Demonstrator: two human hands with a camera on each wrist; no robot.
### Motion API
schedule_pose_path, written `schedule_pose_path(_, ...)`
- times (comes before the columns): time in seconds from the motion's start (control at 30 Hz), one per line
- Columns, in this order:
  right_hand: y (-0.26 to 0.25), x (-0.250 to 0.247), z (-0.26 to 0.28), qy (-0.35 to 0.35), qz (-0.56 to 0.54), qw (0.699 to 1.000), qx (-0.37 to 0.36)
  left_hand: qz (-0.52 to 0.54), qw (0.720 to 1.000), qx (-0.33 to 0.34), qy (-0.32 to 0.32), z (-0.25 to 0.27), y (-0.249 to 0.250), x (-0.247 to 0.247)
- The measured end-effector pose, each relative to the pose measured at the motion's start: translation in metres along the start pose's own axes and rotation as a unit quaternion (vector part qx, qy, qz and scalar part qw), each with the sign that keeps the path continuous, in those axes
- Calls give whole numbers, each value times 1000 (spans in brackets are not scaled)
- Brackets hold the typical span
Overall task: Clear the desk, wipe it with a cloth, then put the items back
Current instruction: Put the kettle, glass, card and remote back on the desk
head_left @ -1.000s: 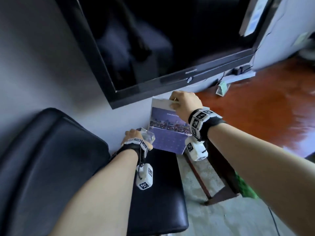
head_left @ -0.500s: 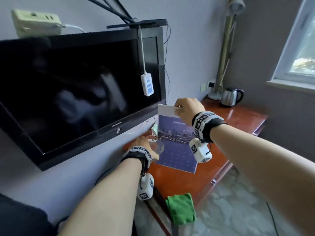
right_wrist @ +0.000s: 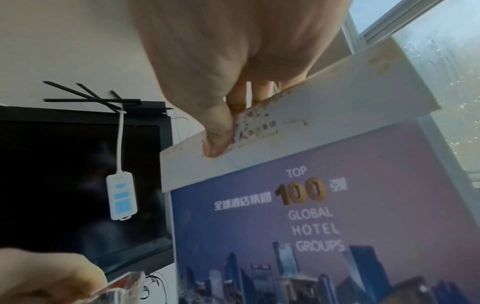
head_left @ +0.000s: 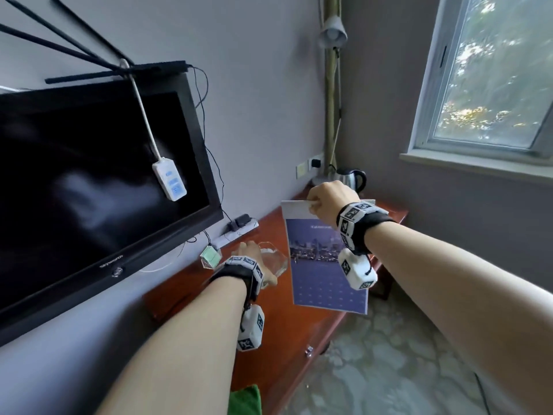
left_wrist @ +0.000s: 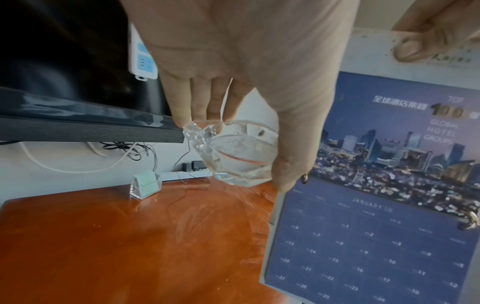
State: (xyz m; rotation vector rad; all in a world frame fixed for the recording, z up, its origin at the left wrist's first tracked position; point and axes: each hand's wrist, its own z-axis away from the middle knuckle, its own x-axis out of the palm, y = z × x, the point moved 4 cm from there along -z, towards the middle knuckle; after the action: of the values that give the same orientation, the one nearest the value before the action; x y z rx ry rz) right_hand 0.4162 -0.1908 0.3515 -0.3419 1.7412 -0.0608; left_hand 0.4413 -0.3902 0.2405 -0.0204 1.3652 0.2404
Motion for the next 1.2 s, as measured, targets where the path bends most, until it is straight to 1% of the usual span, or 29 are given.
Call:
schedule_pose_path(0.07,20,5,-14,-8,2,1000,12,-10,1000,6,5,-19,16,2)
schedule_pose_path(0.17,47,17,-40,-16,-9,1000,23,6,1000,10,5,-55,36,6)
schedule_pose_path(0.27,73,33,-76,-22,-20,999,38,3,1000,11,-4,-94,55,10)
schedule_pose_path(0.33,88,45,-107,-34,-28,998,36,-2,1000,11,-4,-126,68,11)
schedule_pose_path(0.47,111,69,-182,-56,-27,998,10,8,1000,11,-11,-200,89,9)
schedule_pose_path(0.6,126,93,-255,-100,-13,995,-14,18,1000,-4,-13,-269,100,2)
schedule_pose_path(0.7,136,107,-303,-96,-15,995,-5,27,999,-16,-16,-315,103,1)
schedule_pose_path(0.77,139,115,-328,-95,-9,995,-11,30,999,-33,-18,-339,100,5)
schedule_pose_path(0.83,142,126,-352,-97,-1,995,-20,36,997,-55,-31,-358,95,17)
schedule_pose_path(0.97,147,155,-392,-109,2,993,-43,52,991,-89,-84,-383,87,58)
schedule_pose_path(1.1,150,184,-425,-123,-13,990,-71,53,983,-120,-127,-392,87,92)
schedule_pose_path(1.2,151,200,-445,-134,-16,986,-94,59,979,-137,-138,-397,93,107)
